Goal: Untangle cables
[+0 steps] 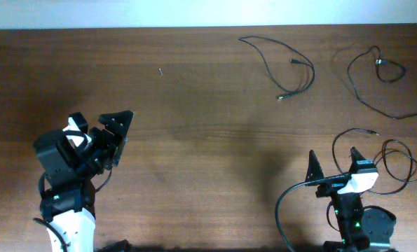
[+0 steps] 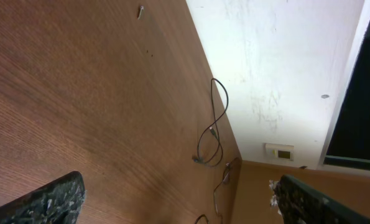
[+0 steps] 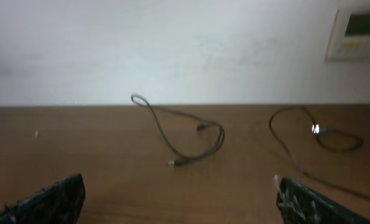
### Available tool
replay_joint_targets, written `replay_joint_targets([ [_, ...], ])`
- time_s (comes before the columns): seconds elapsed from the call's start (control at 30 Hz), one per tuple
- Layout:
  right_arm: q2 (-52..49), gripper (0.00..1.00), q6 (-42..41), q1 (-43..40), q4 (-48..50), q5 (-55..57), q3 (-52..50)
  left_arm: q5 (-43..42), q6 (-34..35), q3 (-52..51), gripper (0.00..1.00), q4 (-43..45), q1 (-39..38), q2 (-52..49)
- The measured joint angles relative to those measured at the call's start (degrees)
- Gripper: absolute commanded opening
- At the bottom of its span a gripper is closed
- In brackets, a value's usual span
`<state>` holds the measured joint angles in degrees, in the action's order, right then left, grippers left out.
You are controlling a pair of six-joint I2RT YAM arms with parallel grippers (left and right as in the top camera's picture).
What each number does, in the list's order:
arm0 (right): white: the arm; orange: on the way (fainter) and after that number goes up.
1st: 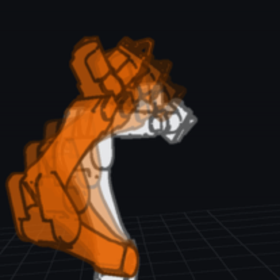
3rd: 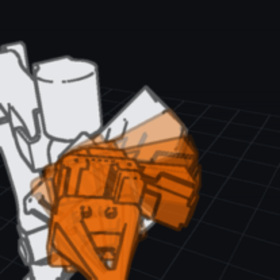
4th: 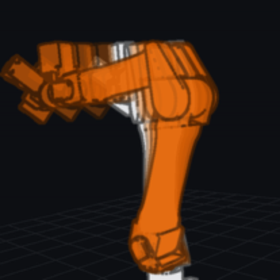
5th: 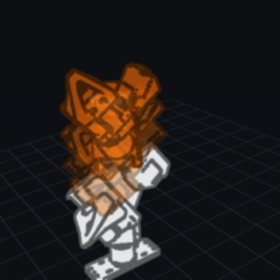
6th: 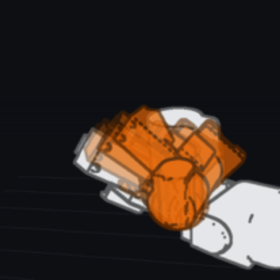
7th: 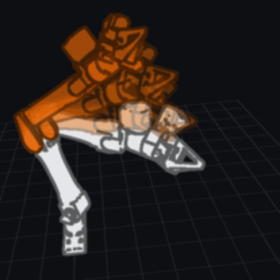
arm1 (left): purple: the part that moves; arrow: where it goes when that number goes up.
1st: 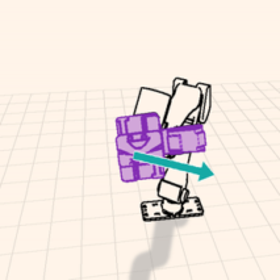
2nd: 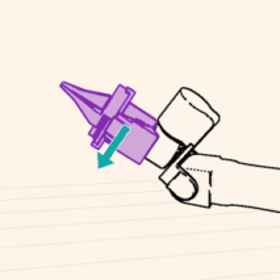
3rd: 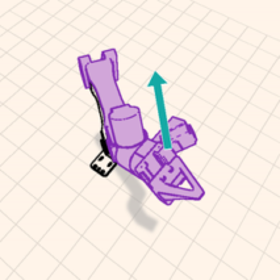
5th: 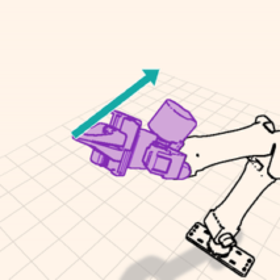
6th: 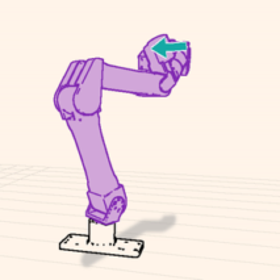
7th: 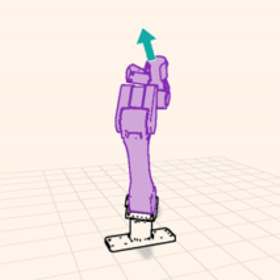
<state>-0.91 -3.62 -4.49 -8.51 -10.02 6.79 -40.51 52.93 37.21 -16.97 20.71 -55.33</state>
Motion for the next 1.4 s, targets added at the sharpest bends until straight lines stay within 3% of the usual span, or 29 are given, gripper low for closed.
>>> replay_joint_targets([
  [0.33, 0.07, 0.98, 0.02, 0.0, 3.91, 7.69, -5.88, 0.0, 0.0, 0.0, 0.99, 0.0, 0.0, 0.0],
  [1.13, 0.07, 0.98, 0.0, 0.0, 4.04, 8.52, -5.9, 0.0, 0.0, 0.0, 0.99, -0.33, 0.0, 0.11],
  [1.23, 0.11, 0.98, 0.0, 0.0, 4.13, 8.55, -5.95, 2.14, -0.02, -0.42, 0.99, -4.07, -0.72, 6.29],
  [1.33, 0.26, 0.98, -0.02, 0.0, 4.24, 8.7, -5.97, 11.78, -0.48, -5.2, 0.99, -15.78, -8.96, 26.51],
  [1.4, 0.26, 0.98, -0.02, 0.0, 4.22, 8.72, -5.99, 19.45, -0.79, -9.66, 0.99, -17.16, -14.16, 37.38],
])
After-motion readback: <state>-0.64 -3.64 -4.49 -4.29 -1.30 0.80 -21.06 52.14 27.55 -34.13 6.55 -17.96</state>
